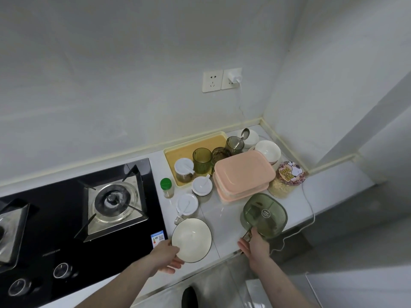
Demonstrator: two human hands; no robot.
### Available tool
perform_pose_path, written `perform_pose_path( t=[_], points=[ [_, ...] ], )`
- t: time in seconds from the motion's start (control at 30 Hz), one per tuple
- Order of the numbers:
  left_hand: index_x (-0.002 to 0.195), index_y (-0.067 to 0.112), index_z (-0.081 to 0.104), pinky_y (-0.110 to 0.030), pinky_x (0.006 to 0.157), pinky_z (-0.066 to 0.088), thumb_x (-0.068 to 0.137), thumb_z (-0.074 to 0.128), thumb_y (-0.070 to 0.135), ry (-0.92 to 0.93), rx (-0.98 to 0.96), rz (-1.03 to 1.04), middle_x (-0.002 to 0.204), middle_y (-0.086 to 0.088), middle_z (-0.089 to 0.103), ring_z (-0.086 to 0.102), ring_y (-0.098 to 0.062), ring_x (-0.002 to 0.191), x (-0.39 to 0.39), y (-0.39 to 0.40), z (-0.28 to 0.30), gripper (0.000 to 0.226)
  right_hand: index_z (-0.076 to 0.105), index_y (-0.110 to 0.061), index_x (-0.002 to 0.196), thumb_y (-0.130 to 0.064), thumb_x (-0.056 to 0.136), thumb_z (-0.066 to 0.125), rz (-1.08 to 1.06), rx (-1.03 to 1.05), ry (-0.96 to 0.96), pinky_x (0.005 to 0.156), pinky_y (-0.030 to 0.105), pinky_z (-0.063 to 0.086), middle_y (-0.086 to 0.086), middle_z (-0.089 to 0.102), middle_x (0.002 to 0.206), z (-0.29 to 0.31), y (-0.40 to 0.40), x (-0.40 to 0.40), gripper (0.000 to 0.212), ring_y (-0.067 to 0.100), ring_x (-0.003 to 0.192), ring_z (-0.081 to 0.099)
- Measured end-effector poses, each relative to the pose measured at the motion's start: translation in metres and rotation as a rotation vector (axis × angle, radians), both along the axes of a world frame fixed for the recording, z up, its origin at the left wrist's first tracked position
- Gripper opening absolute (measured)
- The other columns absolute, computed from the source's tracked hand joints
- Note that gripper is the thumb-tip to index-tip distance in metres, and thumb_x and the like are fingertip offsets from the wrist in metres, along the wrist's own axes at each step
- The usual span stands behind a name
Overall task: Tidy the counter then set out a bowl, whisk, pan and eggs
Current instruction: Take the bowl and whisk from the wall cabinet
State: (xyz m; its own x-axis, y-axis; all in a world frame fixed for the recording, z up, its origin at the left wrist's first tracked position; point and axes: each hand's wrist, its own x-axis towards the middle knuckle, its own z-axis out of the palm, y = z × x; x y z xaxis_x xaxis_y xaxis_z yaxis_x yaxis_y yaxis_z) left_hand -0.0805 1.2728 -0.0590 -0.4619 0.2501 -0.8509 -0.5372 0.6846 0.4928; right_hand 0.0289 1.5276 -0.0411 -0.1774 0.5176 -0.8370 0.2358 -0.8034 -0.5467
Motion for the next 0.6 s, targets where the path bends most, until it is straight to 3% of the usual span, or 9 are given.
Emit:
perform_pose_path(
  t=[0.07, 0.2, 0.3, 0.4, 0.5, 0.6],
  points=[
    [0.117, 0.015, 0.057, -0.031, 0.061, 0.058, 0.101, 0.047, 0.018, 0.020, 0.008, 0.035, 0.088, -0.014, 0.078, 0.071, -0.022, 0.070, 0.002, 0.000, 0.001, 0.019, 0.052, -0.003, 0.134, -0.033, 0.101, 0.061, 0.005, -0.011, 0.019, 0.055, 0.029, 0.060, 0.016, 0.062, 0.134, 0.003, 0.000, -0.002, 0.046, 0.032, 0.105, 0.068],
    [0.108, 0.019, 0.056, -0.031, 0.061, 0.059, 0.103, 0.048, 0.024, 0.089, 0.019, 0.132, 0.089, -0.016, 0.077, 0.069, -0.022, 0.069, 0.008, 0.002, 0.005, 0.010, 0.051, -0.014, 0.128, -0.029, 0.104, 0.055, 0.027, -0.037, 0.070, 0.080, 0.035, 0.063, 0.010, 0.055, 0.143, 0.008, 0.004, -0.006, 0.028, 0.033, 0.114, 0.062],
    [0.110, 0.021, 0.055, -0.031, 0.062, 0.058, 0.103, 0.049, 0.026, 0.139, 0.028, 0.221, 0.081, -0.012, 0.076, 0.069, -0.021, 0.069, 0.017, 0.001, 0.003, 0.010, 0.049, -0.007, 0.141, -0.025, 0.108, 0.046, 0.132, -0.015, 0.100, 0.069, 0.032, 0.061, 0.010, 0.057, 0.131, 0.003, 0.005, -0.001, 0.038, 0.029, 0.103, 0.061],
    [0.119, 0.018, 0.056, -0.030, 0.060, 0.057, 0.103, 0.049, 0.026, 0.183, 0.014, 0.254, 0.079, -0.009, 0.077, 0.070, -0.020, 0.068, 0.024, 0.000, -0.002, 0.019, 0.051, 0.000, 0.136, -0.030, 0.105, 0.052, 0.239, 0.050, 0.066, 0.065, 0.037, 0.061, 0.013, 0.059, 0.097, 0.001, 0.006, 0.009, 0.044, 0.029, 0.089, 0.062],
    [0.121, 0.019, 0.055, -0.028, 0.057, 0.056, 0.102, 0.048, 0.026, 0.229, -0.027, 0.277, 0.079, -0.009, 0.077, 0.070, -0.018, 0.067, 0.027, 0.007, 0.001, 0.021, 0.046, -0.016, 0.138, -0.018, 0.109, 0.043, 0.294, -0.047, 0.060, 0.061, 0.031, 0.060, 0.014, 0.052, 0.110, 0.012, 0.005, 0.017, 0.030, 0.030, 0.105, 0.054],
    [0.117, 0.021, 0.056, -0.027, 0.055, 0.056, 0.101, 0.046, 0.024, 0.281, -0.070, 0.292, 0.076, -0.006, 0.075, 0.069, -0.017, 0.064, 0.030, 0.015, 0.007, 0.019, 0.052, -0.007, 0.131, -0.017, 0.105, 0.054, 0.452, 0.016, -0.013, 0.072, 0.037, 0.061, 0.016, 0.052, 0.120, 0.006, 0.009, 0.026, 0.028, 0.026, 0.096, 0.061]
  ],
)
